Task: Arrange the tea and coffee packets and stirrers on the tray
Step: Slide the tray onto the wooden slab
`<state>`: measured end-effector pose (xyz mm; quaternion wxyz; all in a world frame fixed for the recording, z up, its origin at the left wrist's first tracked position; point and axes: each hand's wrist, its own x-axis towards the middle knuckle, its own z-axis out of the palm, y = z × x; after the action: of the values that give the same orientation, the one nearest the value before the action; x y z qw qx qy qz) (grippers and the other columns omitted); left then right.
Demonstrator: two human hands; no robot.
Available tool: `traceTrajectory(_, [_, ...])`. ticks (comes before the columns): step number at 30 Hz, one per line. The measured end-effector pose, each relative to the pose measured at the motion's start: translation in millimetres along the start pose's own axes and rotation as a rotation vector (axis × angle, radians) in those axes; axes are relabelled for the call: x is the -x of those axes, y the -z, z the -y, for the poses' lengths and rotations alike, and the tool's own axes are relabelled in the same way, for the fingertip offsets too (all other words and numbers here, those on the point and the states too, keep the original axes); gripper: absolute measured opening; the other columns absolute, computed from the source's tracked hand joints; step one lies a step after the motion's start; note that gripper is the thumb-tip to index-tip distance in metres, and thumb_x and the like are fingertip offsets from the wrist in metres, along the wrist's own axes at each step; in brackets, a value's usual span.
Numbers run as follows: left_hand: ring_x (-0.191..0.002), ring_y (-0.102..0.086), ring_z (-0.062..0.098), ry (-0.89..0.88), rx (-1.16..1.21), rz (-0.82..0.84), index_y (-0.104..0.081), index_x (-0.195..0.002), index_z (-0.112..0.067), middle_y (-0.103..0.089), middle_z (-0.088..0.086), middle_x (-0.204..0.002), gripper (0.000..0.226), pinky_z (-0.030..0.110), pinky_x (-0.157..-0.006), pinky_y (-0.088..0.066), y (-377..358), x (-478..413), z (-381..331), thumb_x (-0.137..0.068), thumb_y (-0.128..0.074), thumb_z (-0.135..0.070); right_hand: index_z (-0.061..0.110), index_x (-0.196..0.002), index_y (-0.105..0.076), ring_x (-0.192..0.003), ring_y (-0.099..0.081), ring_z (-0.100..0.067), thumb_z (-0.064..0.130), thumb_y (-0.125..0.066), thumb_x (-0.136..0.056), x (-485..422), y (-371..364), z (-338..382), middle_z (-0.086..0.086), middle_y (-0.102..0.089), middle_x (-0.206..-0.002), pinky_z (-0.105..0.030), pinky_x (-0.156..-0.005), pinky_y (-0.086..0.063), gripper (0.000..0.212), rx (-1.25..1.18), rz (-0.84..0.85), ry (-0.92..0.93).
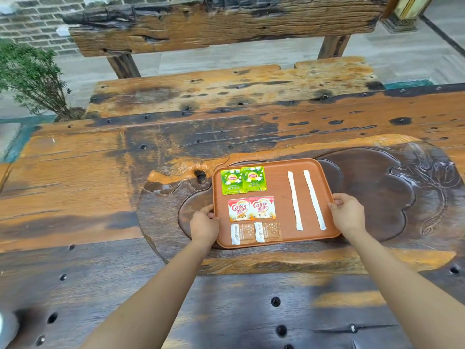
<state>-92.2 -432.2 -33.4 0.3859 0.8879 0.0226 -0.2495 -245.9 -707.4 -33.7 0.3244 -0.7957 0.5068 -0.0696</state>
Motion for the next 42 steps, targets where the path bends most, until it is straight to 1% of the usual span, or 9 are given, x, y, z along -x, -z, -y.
traceTrajectory(6, [-0.111,-0.056,0.027,0.004,-0.034,0.009,-0.055,-0.126,-0.012,-0.061,0.004,-0.093,0.041,0.042,-0.1,-0.045,1.8,1.8,0.8,-0.085,-0.057,-0.006,0.006,-0.11,-0.063,-0.099,-0.059,-0.033,0.009,-0.055,-0.088,-2.8,0.6,-3.9,-0.019,-0.06,-0.112,-0.036,-0.089,-0.044,0.024,0.016,0.042,0.006])
traceTrajectory(10, [-0.105,-0.059,0.026,0.015,-0.029,0.035,-0.056,-0.125,-0.013,-0.063,0.008,-0.098,0.041,0.042,-0.097,-0.048,4.9,5.9,3.3,-0.084,-0.059,-0.007,0.006,-0.114,-0.062,-0.101,-0.059,-0.033,0.007,-0.054,-0.088,-1.0,2.1,-3.4,-0.018,-0.058,-0.117,-0.038,-0.091,-0.045,0.027,0.019,0.07,-0.014])
traceTrajectory(17, [-0.093,-0.06,0.023,-0.028,-0.085,0.087,-0.057,-0.122,-0.009,-0.054,-0.005,-0.07,0.038,0.034,-0.089,-0.05,14.6,23.8,9.0,-0.085,-0.059,-0.004,0.006,-0.118,-0.059,-0.102,-0.058,-0.035,0.004,-0.052,-0.087,9.8,7.1,-8.8,-0.019,-0.055,-0.12,-0.04,-0.092,-0.045,0.032,0.083,0.1,-0.014])
traceTrajectory(20, [-0.101,-0.062,0.026,-0.053,-0.157,0.067,-0.059,-0.121,-0.009,-0.071,0.007,-0.093,0.036,0.027,-0.082,-0.046,21.5,32.0,11.5,-0.086,-0.051,-0.006,0.006,-0.121,-0.057,-0.098,-0.06,-0.035,0.004,-0.051,-0.085,15.6,7.7,-11.1,-0.02,-0.057,-0.119,-0.038,-0.087,-0.047,0.037,0.1,0.103,-0.027])
traceTrajectory(23, [-0.102,-0.062,0.029,-0.064,-0.213,0.028,-0.064,-0.114,-0.012,-0.07,0.012,-0.111,0.035,0.028,-0.083,-0.048,31.9,37.0,18.3,-0.087,-0.043,-0.008,0.004,-0.124,-0.053,-0.107,-0.055,-0.036,0.005,-0.053,-0.083,27.1,8.8,-12.3,-0.022,-0.053,-0.122,-0.043,-0.092,-0.047,0.041,0.129,0.033,-0.001])
traceTrajectory(28, [-0.108,-0.057,0.034,-0.017,-0.218,-0.111,-0.065,-0.109,-0.009,-0.063,0.017,-0.118,0.033,0.033,-0.091,-0.046,60.4,43.2,60.2,-0.084,-0.044,-0.005,0.001,-0.115,-0.054,-0.11,-0.049,-0.037,0.003,-0.05,-0.084,72.8,4.1,5.8,-0.021,-0.051,-0.116,-0.045,-0.093,-0.044,0.032,0.095,-0.024,0.141])
traceTrajectory(35, [-0.118,-0.048,0.036,0.104,-0.253,-0.164,-0.054,-0.122,-0.008,-0.051,0.019,-0.126,0.037,0.042,-0.1,-0.042,91.2,73.7,161.0,-0.085,-0.053,-0.01,0.008,-0.099,-0.059,-0.092,-0.054,-0.023,-0.002,-0.05,-0.083,169.1,-63.2,40.1,0.001,-0.05,-0.092,-0.03,-0.081,-0.044,0.02,0.088,0.314,0.556])
traceTrajectory(38, [-0.127,-0.04,0.033,0.137,-0.369,-0.129,-0.047,-0.131,-0.012,-0.045,0.013,-0.138,0.045,0.041,-0.104,-0.038,104.2,87.7,196.9,-0.087,-0.053,-0.016,0.008,-0.101,-0.058,-0.096,-0.052,-0.021,0.002,-0.05,-0.084,204.2,-95.6,64.1,-0.003,-0.055,-0.097,-0.032,-0.084,-0.045,0.02,0.137,0.415,0.722])
traceTrajectory(42, [-0.143,-0.016,0.027,0.167,-0.497,-0.098,-0.025,-0.145,-0.024,-0.016,0.004,-0.158,0.056,0.044,-0.114,-0.026,119.6,107.3,235.6,-0.092,-0.045,-0.029,0.011,-0.113,-0.056,-0.108,-0.048,-0.022,0.014,-0.049,-0.088,235.3,-137.0,102.5,-0.005,-0.056,-0.111,-0.033,-0.094,-0.039,0.026,0.244,0.494,0.936])
